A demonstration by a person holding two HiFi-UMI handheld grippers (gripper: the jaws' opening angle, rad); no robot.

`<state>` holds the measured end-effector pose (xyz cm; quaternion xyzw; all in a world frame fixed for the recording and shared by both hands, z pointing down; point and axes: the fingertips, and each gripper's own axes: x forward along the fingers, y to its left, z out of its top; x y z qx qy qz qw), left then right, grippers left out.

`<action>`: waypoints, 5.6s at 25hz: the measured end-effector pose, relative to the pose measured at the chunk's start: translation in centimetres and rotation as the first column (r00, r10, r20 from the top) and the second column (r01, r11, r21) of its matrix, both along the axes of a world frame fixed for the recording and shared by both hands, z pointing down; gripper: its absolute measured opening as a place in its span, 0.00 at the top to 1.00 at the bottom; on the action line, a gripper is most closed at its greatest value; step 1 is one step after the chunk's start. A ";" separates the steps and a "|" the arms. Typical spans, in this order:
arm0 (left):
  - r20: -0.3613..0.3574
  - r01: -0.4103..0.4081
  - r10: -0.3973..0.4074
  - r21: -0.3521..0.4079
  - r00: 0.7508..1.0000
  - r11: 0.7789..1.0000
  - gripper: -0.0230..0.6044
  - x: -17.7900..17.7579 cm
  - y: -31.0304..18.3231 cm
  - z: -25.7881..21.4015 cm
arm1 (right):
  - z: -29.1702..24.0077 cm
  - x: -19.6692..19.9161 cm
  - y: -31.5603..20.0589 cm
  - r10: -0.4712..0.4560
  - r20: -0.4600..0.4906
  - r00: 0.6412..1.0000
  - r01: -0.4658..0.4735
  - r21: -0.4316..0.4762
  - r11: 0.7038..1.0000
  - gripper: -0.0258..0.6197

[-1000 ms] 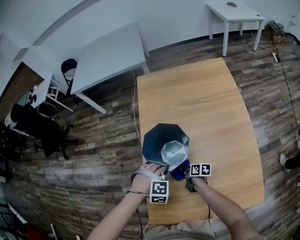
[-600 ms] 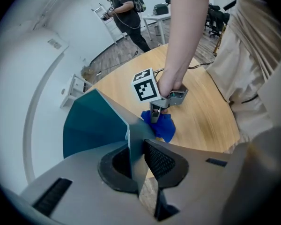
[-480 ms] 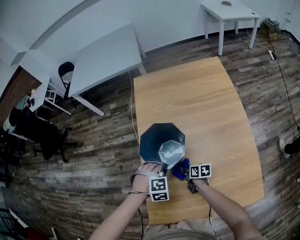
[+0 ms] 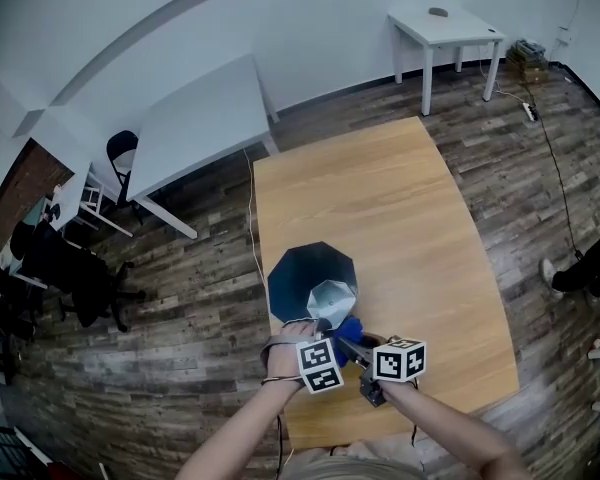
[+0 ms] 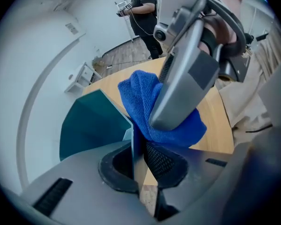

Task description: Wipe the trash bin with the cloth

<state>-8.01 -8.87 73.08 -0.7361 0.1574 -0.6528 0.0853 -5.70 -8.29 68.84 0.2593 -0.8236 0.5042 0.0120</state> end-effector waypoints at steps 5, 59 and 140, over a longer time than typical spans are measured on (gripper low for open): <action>-0.012 0.004 -0.004 -0.030 1.000 1.000 0.90 0.5 -0.3 -0.5 | 1.2 0.1 -1.1 0.034 -0.016 0.999 -0.034 -0.018 0.999 0.84; -0.733 0.592 -0.336 0.111 0.591 0.799 0.77 -0.1 10.5 -9.6 | -3.9 15.0 3.1 0.013 -0.432 0.902 0.221 0.488 0.845 0.84; -0.806 0.549 -0.361 -0.055 0.468 0.834 0.79 -0.3 46.8 -10.6 | -9.1 13.2 42.7 0.184 -0.557 0.810 0.263 0.625 0.735 0.84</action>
